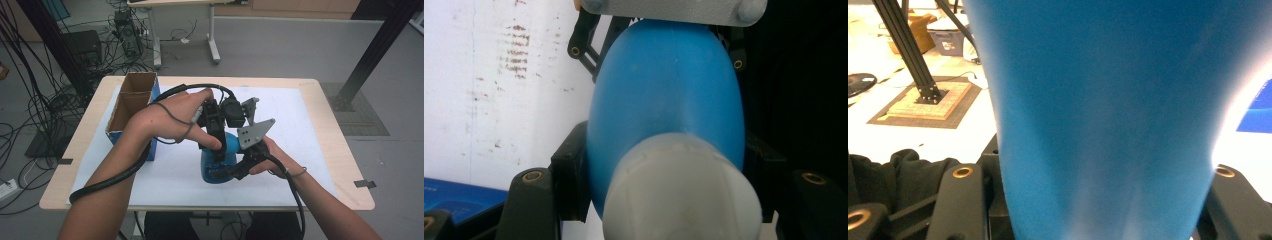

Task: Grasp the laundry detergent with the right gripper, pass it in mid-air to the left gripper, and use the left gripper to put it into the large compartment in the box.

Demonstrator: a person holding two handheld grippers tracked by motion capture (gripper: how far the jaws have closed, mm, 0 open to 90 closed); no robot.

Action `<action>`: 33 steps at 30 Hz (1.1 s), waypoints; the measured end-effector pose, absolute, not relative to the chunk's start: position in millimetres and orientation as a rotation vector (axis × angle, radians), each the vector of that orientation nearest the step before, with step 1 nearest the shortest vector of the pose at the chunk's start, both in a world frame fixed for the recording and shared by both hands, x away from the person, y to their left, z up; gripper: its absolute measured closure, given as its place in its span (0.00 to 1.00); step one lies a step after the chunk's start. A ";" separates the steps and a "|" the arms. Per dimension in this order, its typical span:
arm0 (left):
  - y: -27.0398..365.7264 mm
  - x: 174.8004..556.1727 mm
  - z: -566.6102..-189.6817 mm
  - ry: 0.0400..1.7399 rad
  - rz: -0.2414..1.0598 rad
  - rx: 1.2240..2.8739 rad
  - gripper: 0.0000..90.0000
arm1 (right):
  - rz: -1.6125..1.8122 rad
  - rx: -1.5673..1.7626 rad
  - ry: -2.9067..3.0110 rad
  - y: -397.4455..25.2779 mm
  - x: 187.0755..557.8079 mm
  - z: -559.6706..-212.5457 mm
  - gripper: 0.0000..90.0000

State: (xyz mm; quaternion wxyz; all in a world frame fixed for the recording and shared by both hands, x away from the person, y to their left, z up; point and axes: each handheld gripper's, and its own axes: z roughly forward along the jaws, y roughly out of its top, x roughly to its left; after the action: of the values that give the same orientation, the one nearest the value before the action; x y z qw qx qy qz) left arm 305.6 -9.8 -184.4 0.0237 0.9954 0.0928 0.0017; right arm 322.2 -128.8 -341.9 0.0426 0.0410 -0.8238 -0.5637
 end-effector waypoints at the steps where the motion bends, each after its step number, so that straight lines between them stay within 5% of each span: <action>1: -9.7 305.9 -184.1 0.287 0.002 3.080 0.42 | -1.727 0.124 -2.517 -128.7 322.1 -342.0 0.46; 8: -9.9 304.6 -184.2 0.285 0.010 3.077 0.42 | -1.746 0.122 -2.499 -128.4 321.9 -343.4 0.42; 17: -8.8 305.7 -182.0 0.295 0.032 3.079 0.42 | -1.806 0.002 -2.465 -132.3 322.5 -348.7 0.04; 33: -10.0 306.7 -180.5 0.289 0.040 3.069 0.42 | -1.858 -0.022 -2.471 -140.2 323.8 -345.8 0.04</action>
State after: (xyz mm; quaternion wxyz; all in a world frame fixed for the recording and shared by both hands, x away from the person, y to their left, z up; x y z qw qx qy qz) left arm 306.7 -10.0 -180.5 0.0292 0.9951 0.0938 0.0131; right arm 323.8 -140.2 -345.8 0.0249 -0.0070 -0.7989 -0.6008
